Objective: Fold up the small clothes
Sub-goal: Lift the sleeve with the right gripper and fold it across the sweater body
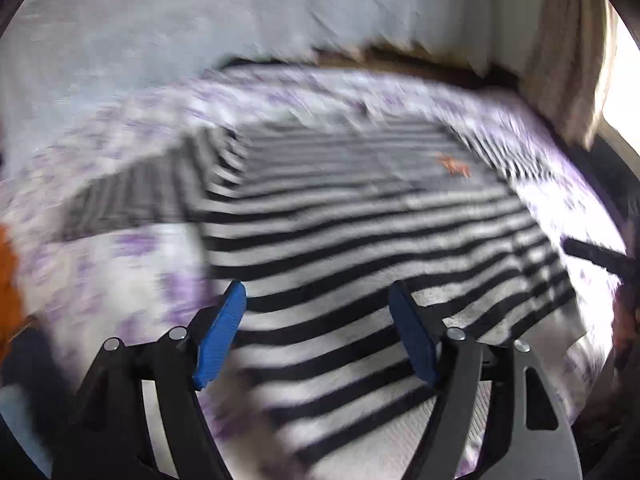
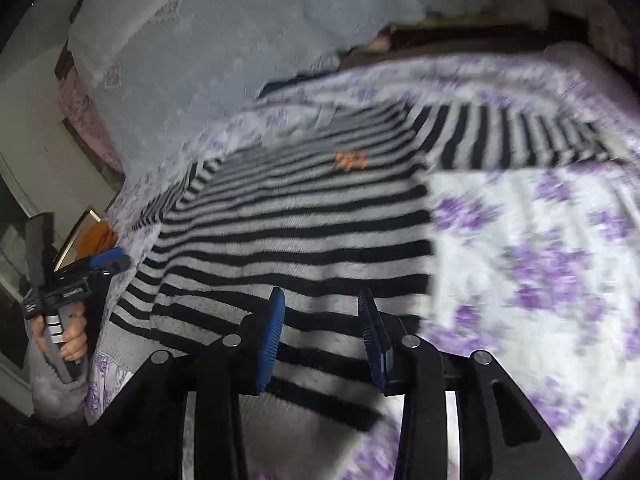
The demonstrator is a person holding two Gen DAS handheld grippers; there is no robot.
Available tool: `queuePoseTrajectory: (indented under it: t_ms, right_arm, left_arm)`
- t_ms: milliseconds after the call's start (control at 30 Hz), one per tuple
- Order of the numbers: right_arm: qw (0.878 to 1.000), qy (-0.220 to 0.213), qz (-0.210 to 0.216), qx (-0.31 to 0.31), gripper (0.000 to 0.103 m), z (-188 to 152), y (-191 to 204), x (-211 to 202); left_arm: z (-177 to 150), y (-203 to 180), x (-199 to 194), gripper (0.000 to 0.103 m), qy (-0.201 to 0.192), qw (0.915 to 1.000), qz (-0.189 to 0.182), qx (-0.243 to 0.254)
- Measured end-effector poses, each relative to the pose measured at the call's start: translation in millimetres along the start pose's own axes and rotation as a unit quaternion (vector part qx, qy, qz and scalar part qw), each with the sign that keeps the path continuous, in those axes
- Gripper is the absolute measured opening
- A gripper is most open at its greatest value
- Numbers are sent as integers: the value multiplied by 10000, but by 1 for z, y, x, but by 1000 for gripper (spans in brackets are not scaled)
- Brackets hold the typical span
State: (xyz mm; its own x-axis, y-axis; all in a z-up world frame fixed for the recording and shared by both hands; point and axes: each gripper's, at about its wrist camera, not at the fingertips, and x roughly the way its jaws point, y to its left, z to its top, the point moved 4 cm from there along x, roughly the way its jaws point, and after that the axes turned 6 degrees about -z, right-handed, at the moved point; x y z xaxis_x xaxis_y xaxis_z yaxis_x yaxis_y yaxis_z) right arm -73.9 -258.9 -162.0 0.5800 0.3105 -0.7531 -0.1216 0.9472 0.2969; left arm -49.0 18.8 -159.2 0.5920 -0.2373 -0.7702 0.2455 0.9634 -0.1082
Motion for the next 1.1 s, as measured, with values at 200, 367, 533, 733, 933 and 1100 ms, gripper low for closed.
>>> queuePoseTrajectory:
  t_ms: [200,367,533,733,933,1100]
  right_arm:
    - [9987,239,283,359,40,16,-19,18]
    - [9737,-871,6,2107,51,75,-119,-20]
    - [9112,-1091,36,3971,53,81,-221,-16]
    - [8639,-1420,-261,4825,53,90,-273,-2]
    - [8195,-1848,-235,5419,28,94,-313,22]
    - [8323,-2011,-335,5156,7,89,-315,22]
  left_arm:
    - [-6,4,46,74,759,9954,580,20]
    - [54,-27,-7,86,-246,9953,940,-8]
    - [120,-82,27,89,-350,9976,591,115]
    - [180,-158,134,89,165,9983,358,434]
    - [187,-185,219,89,562,9978,171,300]
    - [175,-177,256,99,517,9976,265,372]
